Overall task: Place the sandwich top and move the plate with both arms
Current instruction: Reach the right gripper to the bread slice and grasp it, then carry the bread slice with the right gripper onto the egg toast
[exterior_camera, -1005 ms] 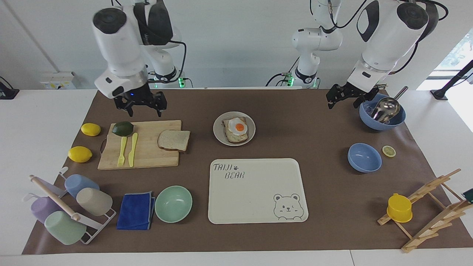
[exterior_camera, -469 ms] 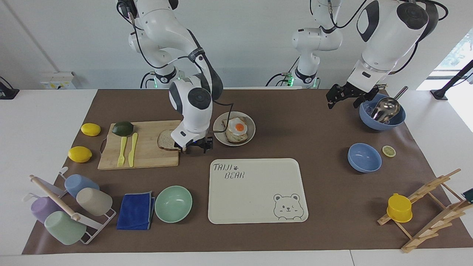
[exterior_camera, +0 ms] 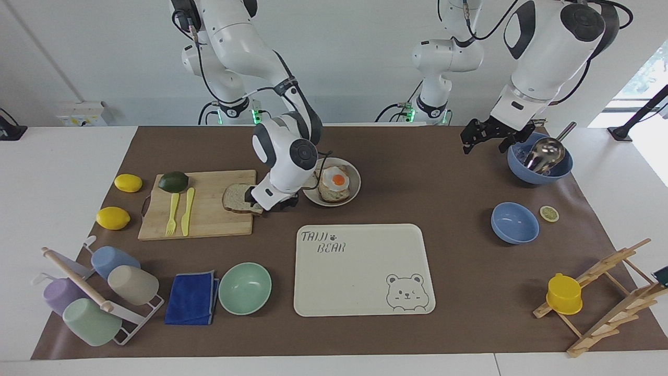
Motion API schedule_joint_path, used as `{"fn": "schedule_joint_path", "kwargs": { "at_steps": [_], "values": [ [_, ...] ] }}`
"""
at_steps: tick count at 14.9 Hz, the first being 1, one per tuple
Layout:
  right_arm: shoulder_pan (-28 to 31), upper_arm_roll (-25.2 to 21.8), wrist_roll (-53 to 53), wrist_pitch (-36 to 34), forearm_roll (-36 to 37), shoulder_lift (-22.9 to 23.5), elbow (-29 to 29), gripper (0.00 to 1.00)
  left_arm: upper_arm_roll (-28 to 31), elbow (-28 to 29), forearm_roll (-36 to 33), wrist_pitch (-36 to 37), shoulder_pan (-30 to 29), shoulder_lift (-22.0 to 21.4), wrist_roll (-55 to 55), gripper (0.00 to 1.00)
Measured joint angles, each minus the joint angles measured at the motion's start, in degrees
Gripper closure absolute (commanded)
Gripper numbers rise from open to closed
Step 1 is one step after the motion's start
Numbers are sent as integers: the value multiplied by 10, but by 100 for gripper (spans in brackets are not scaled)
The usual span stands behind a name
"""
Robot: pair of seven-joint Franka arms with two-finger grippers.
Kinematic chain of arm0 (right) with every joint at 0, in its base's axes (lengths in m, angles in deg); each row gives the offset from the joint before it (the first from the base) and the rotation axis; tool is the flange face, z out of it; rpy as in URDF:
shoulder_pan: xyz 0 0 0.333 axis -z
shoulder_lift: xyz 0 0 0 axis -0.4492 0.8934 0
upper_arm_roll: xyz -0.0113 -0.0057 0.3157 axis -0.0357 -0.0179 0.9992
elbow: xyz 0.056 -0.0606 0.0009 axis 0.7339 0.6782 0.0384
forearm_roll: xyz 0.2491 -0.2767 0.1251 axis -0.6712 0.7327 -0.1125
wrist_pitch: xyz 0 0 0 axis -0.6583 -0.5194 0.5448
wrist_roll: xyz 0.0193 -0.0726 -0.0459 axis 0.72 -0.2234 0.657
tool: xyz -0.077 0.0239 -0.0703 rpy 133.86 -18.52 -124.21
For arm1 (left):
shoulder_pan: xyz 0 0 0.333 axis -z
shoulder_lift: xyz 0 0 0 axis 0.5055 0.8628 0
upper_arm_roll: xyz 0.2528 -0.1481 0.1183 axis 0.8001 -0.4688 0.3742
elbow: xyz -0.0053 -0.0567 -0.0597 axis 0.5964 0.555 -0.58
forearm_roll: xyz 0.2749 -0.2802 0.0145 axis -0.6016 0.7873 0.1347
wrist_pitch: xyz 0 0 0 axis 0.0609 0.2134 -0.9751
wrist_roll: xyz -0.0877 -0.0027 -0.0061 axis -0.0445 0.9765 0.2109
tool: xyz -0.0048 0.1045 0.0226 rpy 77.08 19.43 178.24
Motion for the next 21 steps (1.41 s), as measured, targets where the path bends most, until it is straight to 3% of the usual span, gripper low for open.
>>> {"fn": "schedule_joint_path", "kwargs": {
  "at_steps": [6, 8, 10, 11, 12, 17, 21],
  "values": [
    [3, -3, 0, 4, 6, -10, 44, 1, 0, 0, 0, 0, 0, 0, 0, 0],
    [2, -3, 0, 4, 10, -13, 51, 26, 0, 0, 0, 0, 0, 0, 0, 0],
    [2, -2, 0, 1, 17, -16, 54, 64, 0, 0, 0, 0, 0, 0, 0, 0],
    [1, -2, 0, -3, 18, -18, 55, 87, 0, 0, 0, 0, 0, 0, 0, 0],
    [0, -1, 0, -8, 18, -18, 55, 100, 0, 0, 0, 0, 0, 0, 0, 0],
    [-19, 1, 0, -43, 19, -28, 41, 100, 0, 0, 0, 0, 0, 0, 0, 0],
    [-45, 8, 29, -131, 18, -33, -50, 100, 0, 0, 0, 0, 0, 0, 0, 0]
  ]
}}
